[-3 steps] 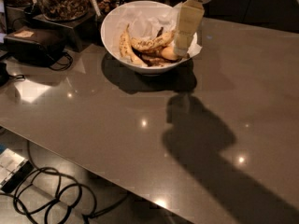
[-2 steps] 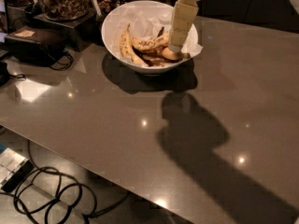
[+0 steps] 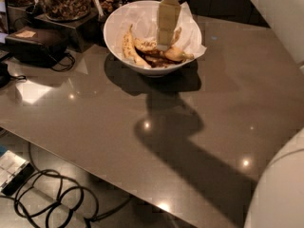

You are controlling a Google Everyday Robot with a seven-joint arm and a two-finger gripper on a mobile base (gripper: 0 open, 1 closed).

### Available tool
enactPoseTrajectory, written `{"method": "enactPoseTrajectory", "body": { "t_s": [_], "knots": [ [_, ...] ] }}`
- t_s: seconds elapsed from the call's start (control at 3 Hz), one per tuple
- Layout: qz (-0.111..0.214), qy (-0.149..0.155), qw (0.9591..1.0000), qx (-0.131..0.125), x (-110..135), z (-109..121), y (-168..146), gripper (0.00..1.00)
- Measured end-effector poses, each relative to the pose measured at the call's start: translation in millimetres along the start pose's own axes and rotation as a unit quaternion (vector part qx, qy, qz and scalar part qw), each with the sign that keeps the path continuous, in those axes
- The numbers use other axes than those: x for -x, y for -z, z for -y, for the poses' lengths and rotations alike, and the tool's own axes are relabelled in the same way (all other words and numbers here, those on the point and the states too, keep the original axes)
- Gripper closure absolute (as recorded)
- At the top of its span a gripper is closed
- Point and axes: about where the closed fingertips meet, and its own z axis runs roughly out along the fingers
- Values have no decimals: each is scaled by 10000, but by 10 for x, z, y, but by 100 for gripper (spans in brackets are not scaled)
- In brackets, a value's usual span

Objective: Pick banana from white bowl

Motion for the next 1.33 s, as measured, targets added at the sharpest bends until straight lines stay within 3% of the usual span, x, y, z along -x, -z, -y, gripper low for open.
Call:
{"method": "enactPoseTrajectory", "body": {
  "t_s": [0.33,0.67,1.0,1.33],
  "knots": [
    [-71,192,9998,76,181,-12,-137,0],
    [-147,221,9995,168,278,-25,-290,7],
    [-236,153,9992,277,288,38,-445,23],
    [-275,92,9989,361,291,135,-570,26]
  ]
}}
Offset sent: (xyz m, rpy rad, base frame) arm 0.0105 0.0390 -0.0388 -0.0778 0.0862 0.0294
